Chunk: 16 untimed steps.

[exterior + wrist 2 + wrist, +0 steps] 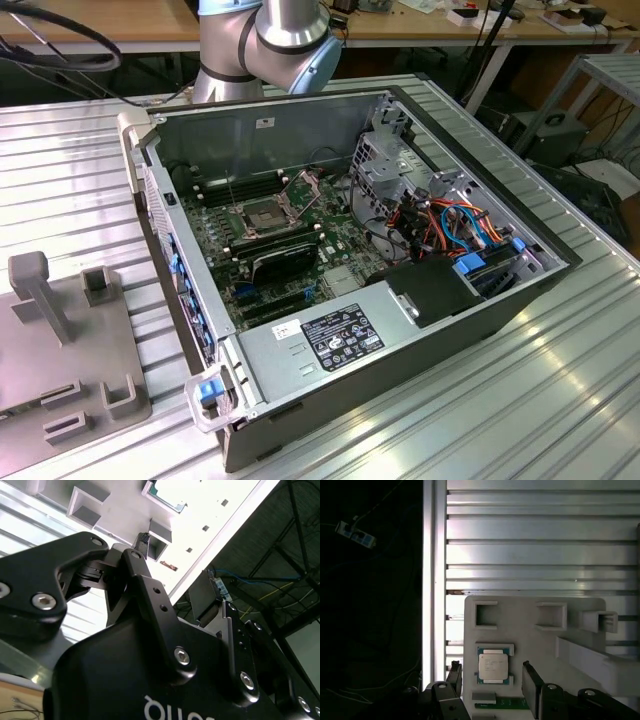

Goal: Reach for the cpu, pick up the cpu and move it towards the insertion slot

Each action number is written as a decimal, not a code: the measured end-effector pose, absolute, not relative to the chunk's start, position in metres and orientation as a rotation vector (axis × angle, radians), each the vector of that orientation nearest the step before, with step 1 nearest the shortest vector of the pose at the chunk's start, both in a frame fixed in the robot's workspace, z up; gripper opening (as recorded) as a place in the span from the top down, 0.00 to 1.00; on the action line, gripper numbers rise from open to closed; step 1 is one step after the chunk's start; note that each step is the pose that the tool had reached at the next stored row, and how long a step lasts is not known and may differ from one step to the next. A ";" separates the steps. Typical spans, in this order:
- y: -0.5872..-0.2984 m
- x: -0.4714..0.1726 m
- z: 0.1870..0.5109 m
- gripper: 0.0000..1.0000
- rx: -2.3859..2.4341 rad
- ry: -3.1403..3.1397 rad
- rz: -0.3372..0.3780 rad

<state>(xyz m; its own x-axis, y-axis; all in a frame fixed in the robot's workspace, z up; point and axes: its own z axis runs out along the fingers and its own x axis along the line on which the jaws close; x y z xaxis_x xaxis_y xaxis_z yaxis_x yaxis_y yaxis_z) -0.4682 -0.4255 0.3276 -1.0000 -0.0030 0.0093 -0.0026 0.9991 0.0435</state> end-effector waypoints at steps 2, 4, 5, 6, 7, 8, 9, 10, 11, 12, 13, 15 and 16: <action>-0.425 -0.468 0.327 0.40 0.004 -3.131 -0.068; -0.425 -0.468 0.325 0.40 0.004 -3.131 -0.068; -0.426 -0.468 0.324 0.40 0.004 -3.131 -0.068; -0.426 -0.468 0.324 0.40 0.004 -3.131 -0.068; -0.426 -0.468 0.324 0.40 0.004 -3.131 -0.068; -0.426 -0.468 0.323 0.40 0.004 -3.131 -0.068; -0.426 -0.468 0.323 0.40 0.004 -3.131 -0.068; -0.426 -0.468 0.322 0.40 0.004 -3.131 -0.068; -0.426 -0.468 0.322 0.40 0.004 -3.131 -0.068; -0.426 -0.468 0.322 0.40 0.004 -3.131 -0.068; -0.426 -0.468 0.322 0.40 0.004 -3.131 -0.068; -0.428 -0.468 0.321 0.40 0.005 -3.132 -0.068; -0.429 -0.468 0.321 0.40 0.004 -3.131 -0.068</action>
<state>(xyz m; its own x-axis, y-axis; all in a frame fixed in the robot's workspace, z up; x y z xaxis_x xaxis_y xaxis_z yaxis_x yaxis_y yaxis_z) -0.4682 -0.4290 0.3207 -1.0000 -0.0029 0.0094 -0.0025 0.9991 0.0434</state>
